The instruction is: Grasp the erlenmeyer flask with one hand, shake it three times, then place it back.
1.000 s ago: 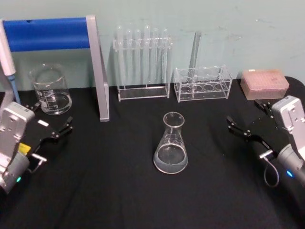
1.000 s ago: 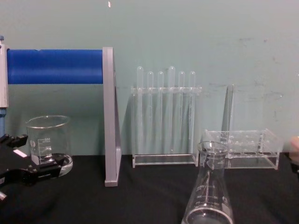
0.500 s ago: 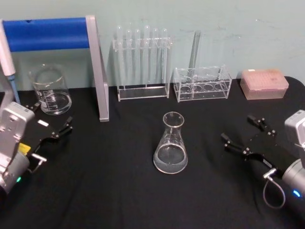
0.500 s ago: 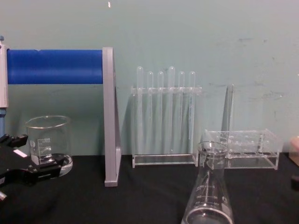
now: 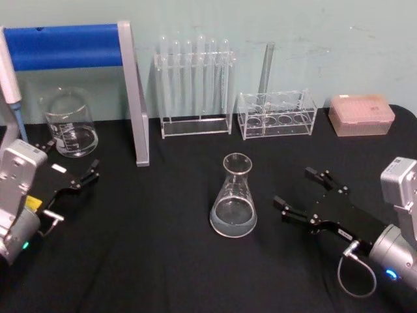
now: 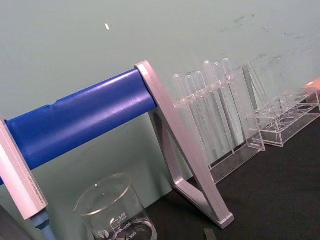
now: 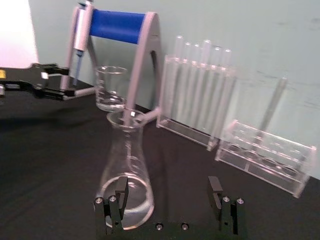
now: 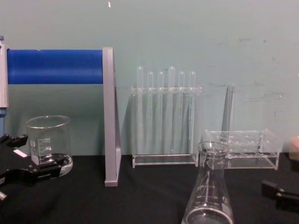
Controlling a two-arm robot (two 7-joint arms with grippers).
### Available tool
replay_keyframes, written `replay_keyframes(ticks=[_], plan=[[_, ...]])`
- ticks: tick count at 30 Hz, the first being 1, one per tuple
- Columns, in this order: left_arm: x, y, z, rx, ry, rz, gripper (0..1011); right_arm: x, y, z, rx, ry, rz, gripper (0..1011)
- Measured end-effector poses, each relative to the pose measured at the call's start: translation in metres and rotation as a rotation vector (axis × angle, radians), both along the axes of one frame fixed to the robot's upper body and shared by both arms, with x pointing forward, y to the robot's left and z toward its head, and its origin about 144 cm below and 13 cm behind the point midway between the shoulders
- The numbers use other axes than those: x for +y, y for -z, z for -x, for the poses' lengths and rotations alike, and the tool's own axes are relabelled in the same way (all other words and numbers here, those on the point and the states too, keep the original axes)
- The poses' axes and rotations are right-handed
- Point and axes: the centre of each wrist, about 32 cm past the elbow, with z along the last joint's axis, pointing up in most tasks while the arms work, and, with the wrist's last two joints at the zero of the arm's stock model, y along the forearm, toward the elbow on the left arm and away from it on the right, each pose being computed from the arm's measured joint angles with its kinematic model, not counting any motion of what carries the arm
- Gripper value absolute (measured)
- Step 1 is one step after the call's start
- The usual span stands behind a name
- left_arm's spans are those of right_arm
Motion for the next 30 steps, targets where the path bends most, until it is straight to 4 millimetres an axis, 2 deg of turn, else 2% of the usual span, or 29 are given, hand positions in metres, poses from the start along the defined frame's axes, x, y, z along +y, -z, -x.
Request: replay_keyframes(ticks=[18,30], plan=[[0.000,0.000,0.000,0.000,0.000,0.000,1001,0.021,0.001,-0.021,0.035,-0.117,-0.074,1003],[0.000,0.000,0.000,0.000,0.000,0.000,1001,0.036,0.003,-0.037,0.039,-0.133,-0.065,1002]])
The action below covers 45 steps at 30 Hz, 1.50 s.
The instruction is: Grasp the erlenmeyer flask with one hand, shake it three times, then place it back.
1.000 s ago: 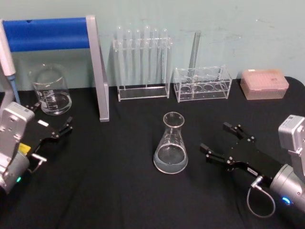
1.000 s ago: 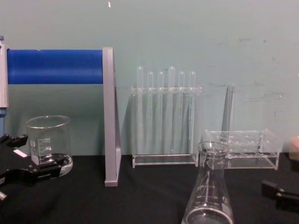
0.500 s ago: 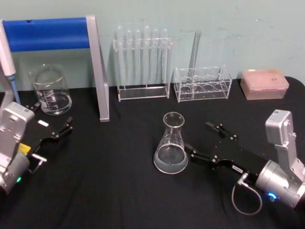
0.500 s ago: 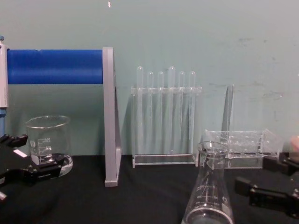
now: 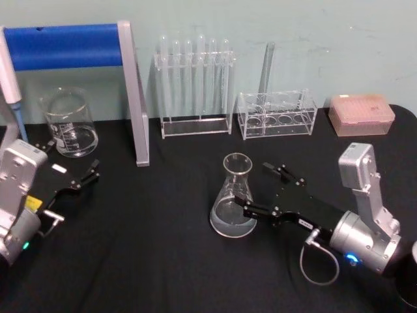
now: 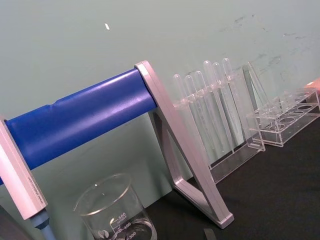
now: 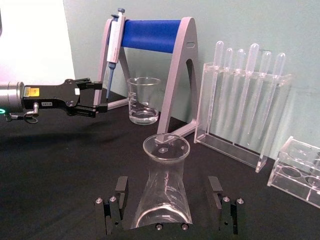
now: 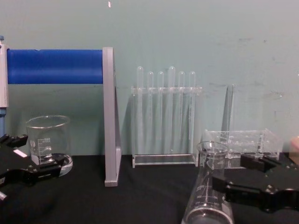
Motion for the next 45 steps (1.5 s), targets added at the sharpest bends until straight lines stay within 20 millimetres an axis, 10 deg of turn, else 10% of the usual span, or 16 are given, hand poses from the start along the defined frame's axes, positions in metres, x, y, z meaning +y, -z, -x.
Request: replay_keyframes(ticks=[45], plan=[[0.000,0.000,0.000,0.000,0.000,0.000,1001,0.027,0.005,-0.028,-0.004,0.007,-0.014,1003]])
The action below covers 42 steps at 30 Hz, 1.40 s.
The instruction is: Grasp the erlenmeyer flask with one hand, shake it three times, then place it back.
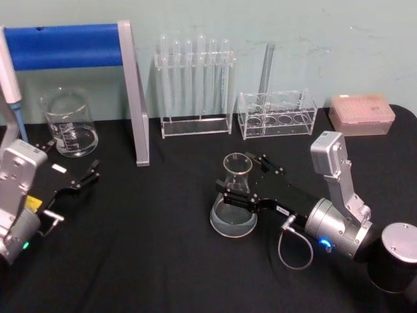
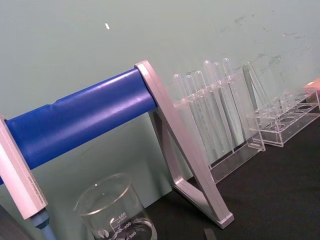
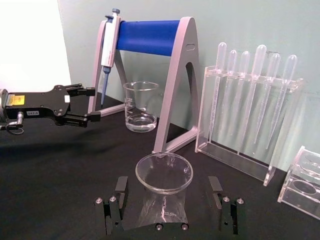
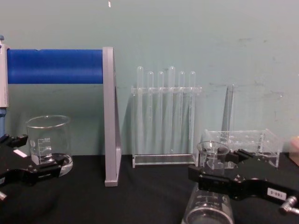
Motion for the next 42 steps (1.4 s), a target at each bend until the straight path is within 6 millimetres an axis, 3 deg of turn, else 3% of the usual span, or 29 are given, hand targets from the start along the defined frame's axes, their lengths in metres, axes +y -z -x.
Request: replay_keyframes(ticks=[4,11,23,42], plan=[[0.0000,0.0000,0.0000,0.000,0.000,0.000,1001,-0.0002,0.0000,0.0000,0.000,0.000,-0.001,993],[0.0000,0.0000,0.0000,0.000,0.000,0.000,1001,-0.0004,-0.0001,0.0002,0.000,0.001,-0.001,840],[0.0000,0.0000,0.0000,0.000,0.000,0.000,1001,-0.0005,0.0000,0.0004,0.000,0.000,-0.002,453],[0.0000,0.0000,0.0000,0.000,0.000,0.000,1001,-0.0009,-0.0059,0.0004,-0.020,-0.002,-0.005,449]])
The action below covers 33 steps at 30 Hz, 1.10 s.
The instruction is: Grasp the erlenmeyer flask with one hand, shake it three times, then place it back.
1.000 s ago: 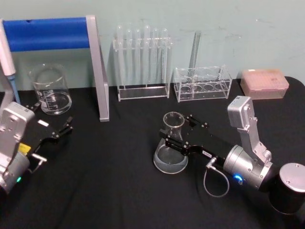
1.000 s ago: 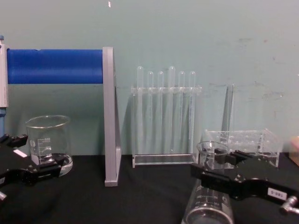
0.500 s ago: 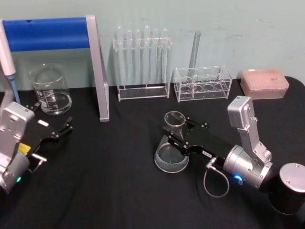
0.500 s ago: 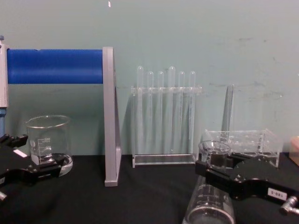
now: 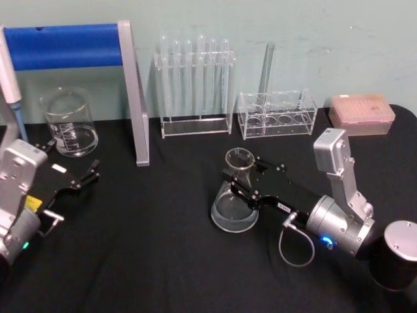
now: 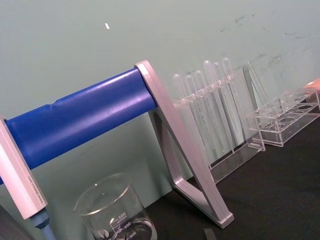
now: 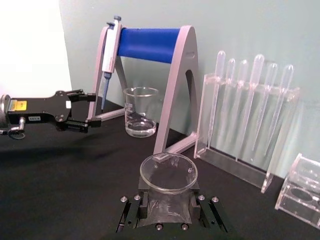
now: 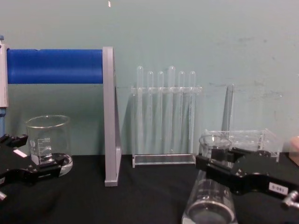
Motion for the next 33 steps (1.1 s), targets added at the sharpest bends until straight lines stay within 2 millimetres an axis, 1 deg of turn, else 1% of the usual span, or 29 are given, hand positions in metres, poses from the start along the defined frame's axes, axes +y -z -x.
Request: replay_keyframes(ticks=[7,9,16,21,33], plan=[[0.000,0.000,0.000,0.000,0.000,0.000,1001,0.000,-0.012,0.001,-0.018,0.000,0.005,449],[0.000,0.000,0.000,0.000,0.000,0.000,1001,0.000,-0.019,0.002,-0.025,0.001,0.002,448],[0.000,0.000,0.000,0.000,0.000,0.000,1001,0.000,-0.030,0.003,-0.033,0.004,-0.012,449],[0.000,0.000,0.000,0.000,0.000,0.000,1001,0.000,-0.033,0.004,-0.036,0.007,-0.021,449],[0.000,0.000,0.000,0.000,0.000,0.000,1001,0.000,-0.034,0.004,-0.032,0.022,-0.026,449]])
